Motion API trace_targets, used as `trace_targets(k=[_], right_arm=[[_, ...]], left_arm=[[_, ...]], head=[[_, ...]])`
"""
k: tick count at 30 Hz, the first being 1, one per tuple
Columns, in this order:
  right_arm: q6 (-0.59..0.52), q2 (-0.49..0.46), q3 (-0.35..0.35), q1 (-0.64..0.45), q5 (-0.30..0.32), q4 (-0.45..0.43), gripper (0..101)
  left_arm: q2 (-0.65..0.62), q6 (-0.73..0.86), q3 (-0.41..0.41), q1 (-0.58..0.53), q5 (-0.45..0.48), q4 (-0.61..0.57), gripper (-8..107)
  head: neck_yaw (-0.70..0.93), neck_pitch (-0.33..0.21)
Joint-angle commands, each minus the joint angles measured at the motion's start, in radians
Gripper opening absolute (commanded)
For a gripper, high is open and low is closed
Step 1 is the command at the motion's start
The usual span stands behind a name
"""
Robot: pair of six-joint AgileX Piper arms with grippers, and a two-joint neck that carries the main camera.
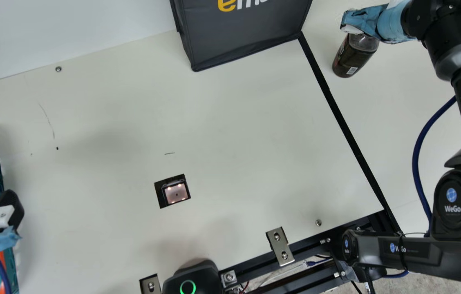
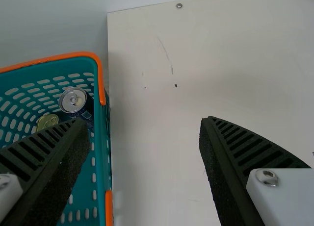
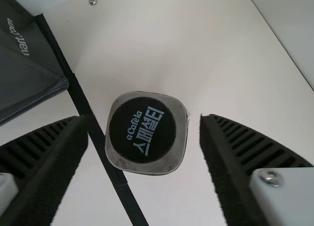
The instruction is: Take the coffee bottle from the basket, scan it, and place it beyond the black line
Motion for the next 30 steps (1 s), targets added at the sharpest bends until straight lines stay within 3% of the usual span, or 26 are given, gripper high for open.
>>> trace_targets(k=[1,21,30], right_arm=[[0.001,-0.002,-0.002,0.001,0.006,0.001,91],[-0.014,-0.075,-0.097,0.070,0.118,0.025,91],[-0.004,-0.126,-0.092,0.162,0.148,0.019,91]], left_arm=[[0.000,0.000,0.000,0.000,0.000,0.000,90],[0.000,0.000,0.000,0.000,0.000,0.000,90],[0.000,0.000,0.000,0.000,0.000,0.000,90]], head=[[-0.001,-0.027],[-0.001,-0.027],[-0.001,-0.027]])
